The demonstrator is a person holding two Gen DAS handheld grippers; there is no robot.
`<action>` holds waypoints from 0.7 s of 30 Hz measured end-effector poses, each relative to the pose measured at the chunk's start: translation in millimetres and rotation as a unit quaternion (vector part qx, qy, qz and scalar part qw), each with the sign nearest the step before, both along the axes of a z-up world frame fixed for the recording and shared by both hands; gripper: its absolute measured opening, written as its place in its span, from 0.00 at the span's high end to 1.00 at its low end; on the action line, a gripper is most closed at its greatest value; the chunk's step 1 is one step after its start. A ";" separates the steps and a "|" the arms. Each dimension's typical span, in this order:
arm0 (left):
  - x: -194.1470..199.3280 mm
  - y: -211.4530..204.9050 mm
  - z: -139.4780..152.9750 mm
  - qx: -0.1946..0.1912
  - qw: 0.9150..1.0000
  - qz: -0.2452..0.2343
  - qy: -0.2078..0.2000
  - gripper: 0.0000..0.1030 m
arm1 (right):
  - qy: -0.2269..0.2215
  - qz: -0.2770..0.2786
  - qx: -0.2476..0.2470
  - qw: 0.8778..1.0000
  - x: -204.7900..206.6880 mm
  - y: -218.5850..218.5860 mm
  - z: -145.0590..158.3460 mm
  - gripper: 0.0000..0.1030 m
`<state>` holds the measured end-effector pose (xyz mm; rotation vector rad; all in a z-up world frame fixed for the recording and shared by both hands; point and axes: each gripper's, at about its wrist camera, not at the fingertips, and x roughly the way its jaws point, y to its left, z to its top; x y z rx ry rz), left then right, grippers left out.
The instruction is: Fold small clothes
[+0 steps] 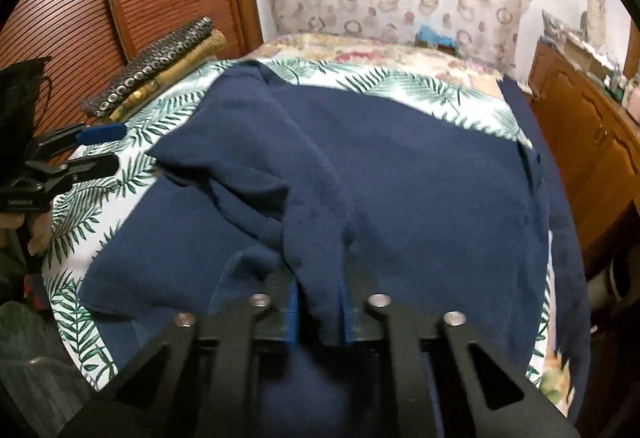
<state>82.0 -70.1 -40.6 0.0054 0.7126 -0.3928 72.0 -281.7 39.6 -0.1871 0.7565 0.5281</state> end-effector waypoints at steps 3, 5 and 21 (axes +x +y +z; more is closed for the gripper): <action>-1.3 2.4 0.5 -0.001 1.000 0.004 -0.002 0.27 | -0.019 -0.003 0.014 1.000 -7.9 -2.0 9.9 0.88; -2.5 3.6 1.3 -0.002 1.000 0.005 -0.004 0.27 | -0.033 -0.008 0.025 0.999 -14.6 -4.9 18.4 0.89; -11.2 0.7 10.7 -0.011 1.000 0.000 -0.024 0.27 | -0.059 -0.092 0.037 0.993 -95.0 -56.9 37.7 0.89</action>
